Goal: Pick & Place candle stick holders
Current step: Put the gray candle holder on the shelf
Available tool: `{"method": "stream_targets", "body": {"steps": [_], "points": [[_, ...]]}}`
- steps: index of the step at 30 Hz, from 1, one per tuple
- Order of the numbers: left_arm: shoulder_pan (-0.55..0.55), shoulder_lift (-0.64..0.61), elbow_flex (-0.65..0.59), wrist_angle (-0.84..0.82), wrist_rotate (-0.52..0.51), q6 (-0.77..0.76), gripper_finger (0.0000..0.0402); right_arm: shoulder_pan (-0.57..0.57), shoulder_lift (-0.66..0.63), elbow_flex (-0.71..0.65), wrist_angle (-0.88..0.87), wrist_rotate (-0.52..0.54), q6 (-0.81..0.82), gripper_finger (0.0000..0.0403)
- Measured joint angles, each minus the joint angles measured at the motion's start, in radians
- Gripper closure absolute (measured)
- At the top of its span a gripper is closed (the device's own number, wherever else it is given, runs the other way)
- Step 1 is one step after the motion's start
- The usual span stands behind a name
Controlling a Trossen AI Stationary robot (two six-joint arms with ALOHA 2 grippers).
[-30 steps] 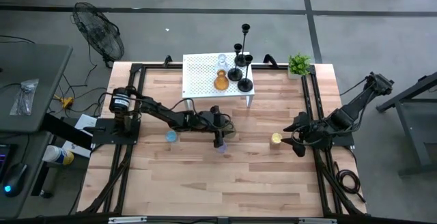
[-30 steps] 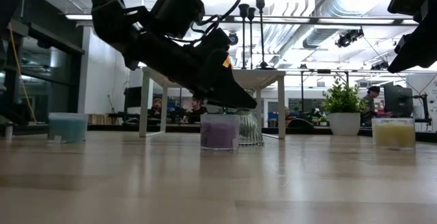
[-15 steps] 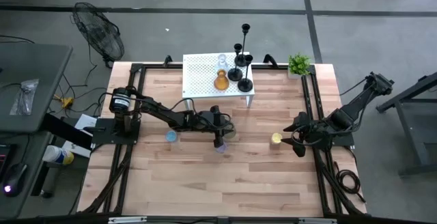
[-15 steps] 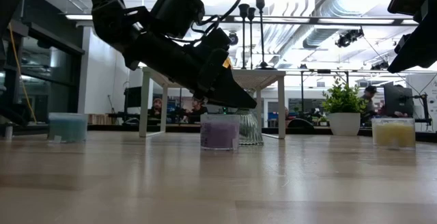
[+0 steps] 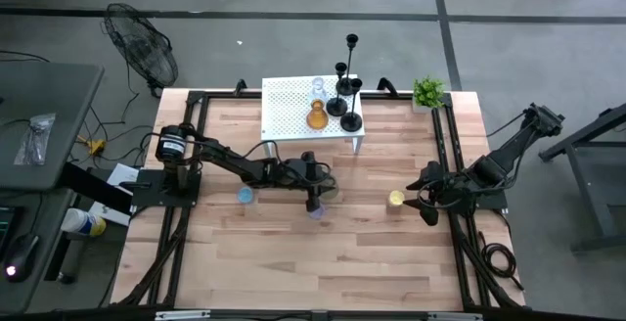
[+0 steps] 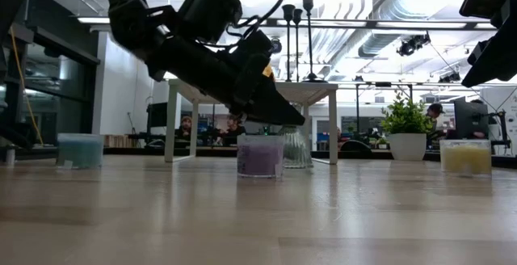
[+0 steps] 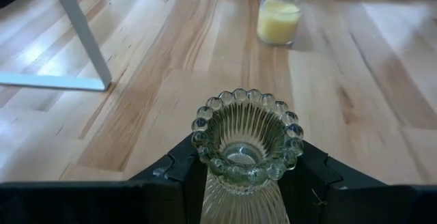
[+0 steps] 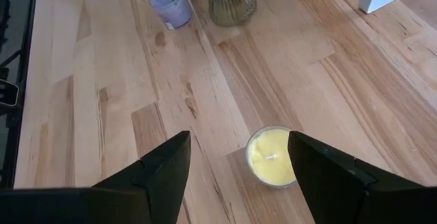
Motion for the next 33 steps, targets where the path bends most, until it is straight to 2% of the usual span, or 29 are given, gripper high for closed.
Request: {"method": "stream_targets", "body": {"steps": [5,9,14,21,27,33], "points": [[0.0,-0.031,0.008,-0.006,0.002,-0.002,0.0263,0.0,0.0,0.0,0.0,0.0,0.0,0.0164],[0.0,-0.086,0.007,-0.078,0.005,-0.008,0.0263,0.0,0.0,0.0,0.0,0.0,0.0,0.0164],[0.0,-0.201,0.007,-0.194,0.078,-0.033,0.0263,0.0,0.0,0.0,0.0,0.0,0.0,0.0164],[0.0,-0.405,0.007,-0.381,0.098,-0.034,0.0263,0.0,0.0,0.0,0.0,0.001,0.0,0.0164],[0.0,-0.568,0.007,-0.531,0.005,-0.033,0.0263,0.0,0.0,0.0,-0.001,0.001,0.0,0.0164],[0.002,-0.677,0.007,-0.623,-0.232,-0.004,0.0263,0.0,0.0,0.0,-0.007,0.005,0.0,0.0164]]}}
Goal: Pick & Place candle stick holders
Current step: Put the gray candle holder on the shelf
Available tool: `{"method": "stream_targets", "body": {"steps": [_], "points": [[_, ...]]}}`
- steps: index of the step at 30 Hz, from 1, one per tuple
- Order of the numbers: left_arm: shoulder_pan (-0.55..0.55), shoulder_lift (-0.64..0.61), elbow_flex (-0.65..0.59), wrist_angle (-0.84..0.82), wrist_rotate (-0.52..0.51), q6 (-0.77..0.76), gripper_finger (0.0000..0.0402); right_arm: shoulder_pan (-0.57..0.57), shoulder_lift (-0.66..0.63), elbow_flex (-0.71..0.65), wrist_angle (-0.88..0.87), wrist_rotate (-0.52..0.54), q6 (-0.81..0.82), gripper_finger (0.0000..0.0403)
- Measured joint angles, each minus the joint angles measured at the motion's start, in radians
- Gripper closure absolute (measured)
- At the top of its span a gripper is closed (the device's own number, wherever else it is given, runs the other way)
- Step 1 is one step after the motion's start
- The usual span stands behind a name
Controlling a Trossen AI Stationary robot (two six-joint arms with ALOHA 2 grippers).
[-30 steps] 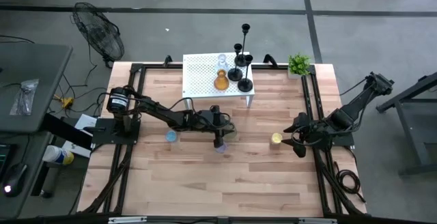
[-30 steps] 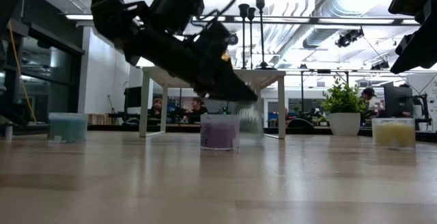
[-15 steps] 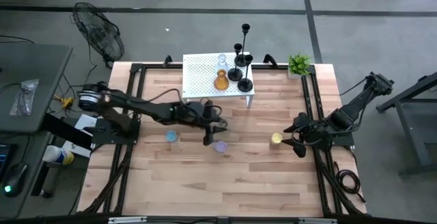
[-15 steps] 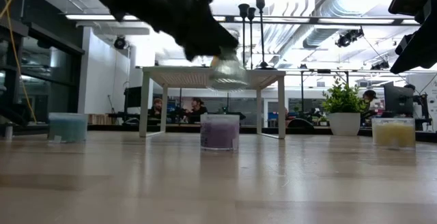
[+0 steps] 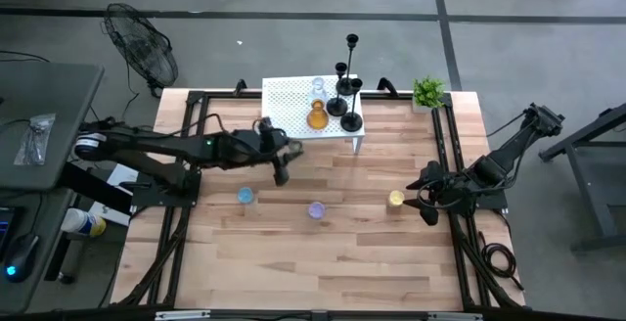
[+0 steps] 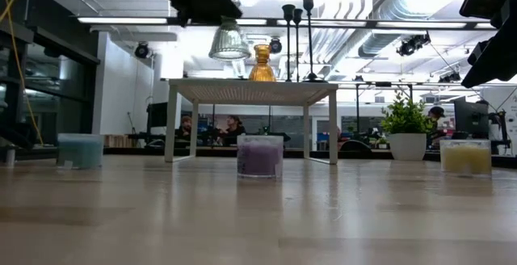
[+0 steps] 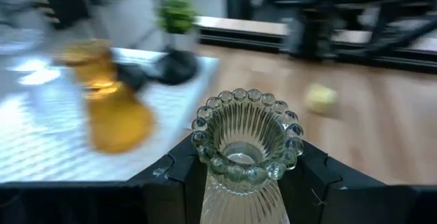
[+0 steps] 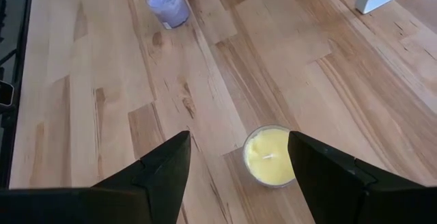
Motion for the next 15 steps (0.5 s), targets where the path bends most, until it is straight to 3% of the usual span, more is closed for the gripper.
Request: {"method": "stream_targets", "body": {"steps": [3,15], "points": [[0.03,-0.03,0.0,-0.031,-0.064,0.013,0.0263,0.0,0.0,0.0,0.0,0.0,0.0,0.0164],[0.316,-0.037,0.096,-0.07,-0.048,0.115,0.0263,0.0,0.0,0.0,0.001,0.0,0.01,0.0164]]}}
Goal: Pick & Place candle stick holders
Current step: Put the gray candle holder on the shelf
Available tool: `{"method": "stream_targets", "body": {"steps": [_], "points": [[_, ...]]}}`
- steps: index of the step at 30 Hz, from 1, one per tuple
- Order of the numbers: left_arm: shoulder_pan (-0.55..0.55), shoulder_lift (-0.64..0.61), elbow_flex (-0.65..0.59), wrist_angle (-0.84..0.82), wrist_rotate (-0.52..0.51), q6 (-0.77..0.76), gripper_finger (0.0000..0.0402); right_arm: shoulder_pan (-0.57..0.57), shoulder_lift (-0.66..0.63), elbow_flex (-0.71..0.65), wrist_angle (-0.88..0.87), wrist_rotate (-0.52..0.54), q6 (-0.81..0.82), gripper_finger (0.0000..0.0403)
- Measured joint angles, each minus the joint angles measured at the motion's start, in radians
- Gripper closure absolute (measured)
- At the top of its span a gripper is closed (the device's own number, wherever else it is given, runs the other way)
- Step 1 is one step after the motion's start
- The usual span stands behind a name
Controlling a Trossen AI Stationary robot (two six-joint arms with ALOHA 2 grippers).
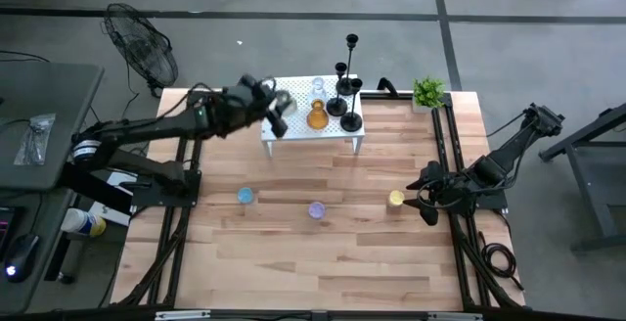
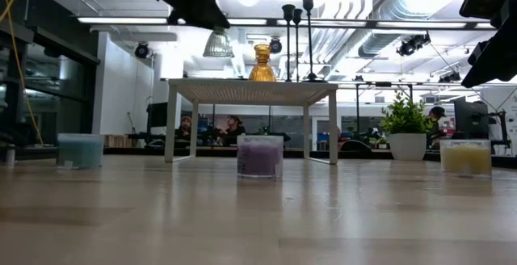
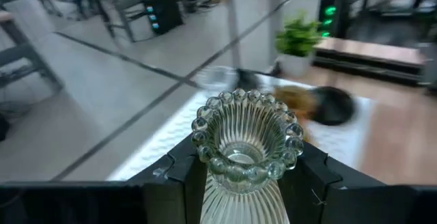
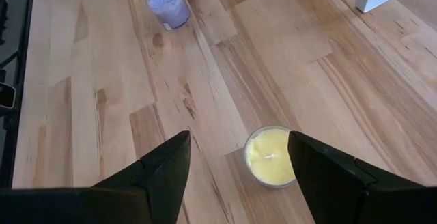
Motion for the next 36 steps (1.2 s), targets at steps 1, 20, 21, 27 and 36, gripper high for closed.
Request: {"method": "stream_targets", "body": {"steps": [1,20,21,27,36], "points": [[0.029,0.006,0.011,-0.004,0.021,0.013,0.0263,0.0,0.0,0.0,0.0,0.0,0.0,0.0164],[0.264,0.25,0.075,0.14,0.176,0.079,0.0263,0.0,0.0,0.0,0.0,0.0,0.046,0.0164],[0.272,0.257,0.075,0.143,0.177,0.082,0.0263,0.0,0.0,0.0,0.0,0.0,0.046,0.0164],[0.278,0.293,0.075,0.226,0.177,0.132,0.0263,0.0,0.0,0.0,0.0,0.0,0.053,0.0164],[0.278,0.343,0.074,0.294,0.193,0.17,0.0263,0.0,0.0,0.0,0.006,0.0,0.054,0.0164]]}}
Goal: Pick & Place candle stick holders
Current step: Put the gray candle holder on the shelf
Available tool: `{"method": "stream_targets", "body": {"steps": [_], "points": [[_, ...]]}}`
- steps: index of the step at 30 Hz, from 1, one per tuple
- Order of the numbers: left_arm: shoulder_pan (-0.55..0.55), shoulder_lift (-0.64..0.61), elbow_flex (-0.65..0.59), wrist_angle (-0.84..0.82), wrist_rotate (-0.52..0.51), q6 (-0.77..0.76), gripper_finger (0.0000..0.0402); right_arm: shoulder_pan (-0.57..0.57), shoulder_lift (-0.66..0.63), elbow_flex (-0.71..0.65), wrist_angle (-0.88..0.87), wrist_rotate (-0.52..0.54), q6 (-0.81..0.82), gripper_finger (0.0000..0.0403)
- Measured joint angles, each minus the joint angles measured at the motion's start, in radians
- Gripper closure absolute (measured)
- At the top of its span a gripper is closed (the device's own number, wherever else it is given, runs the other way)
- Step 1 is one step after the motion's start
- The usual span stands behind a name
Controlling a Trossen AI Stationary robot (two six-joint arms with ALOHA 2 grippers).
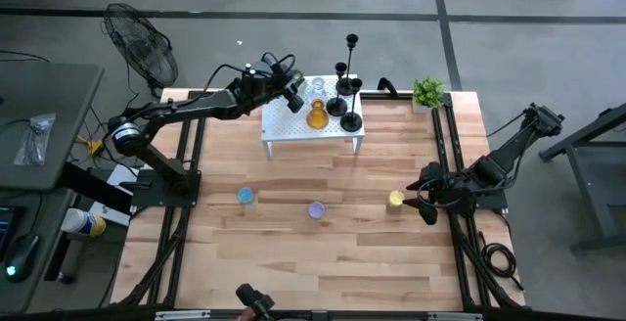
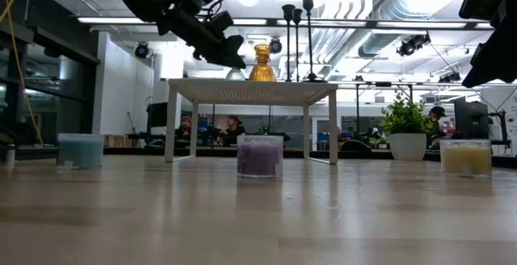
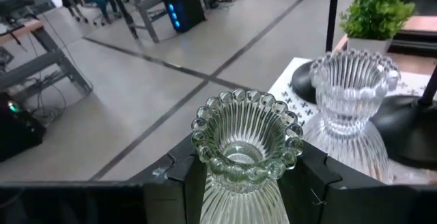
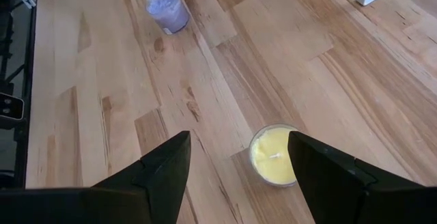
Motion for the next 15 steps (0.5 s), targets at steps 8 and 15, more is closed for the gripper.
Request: {"method": "stream_targets", "body": {"steps": [8,15], "points": [[0.03,0.003,0.0,0.005,0.006,-0.029,0.0263,0.0,0.0,0.0,0.001,0.0,0.0,0.0164],[0.083,0.004,0.081,-0.068,0.062,-0.096,0.0263,0.0,0.0,0.0,0.0,0.004,0.021,0.0164]]}}
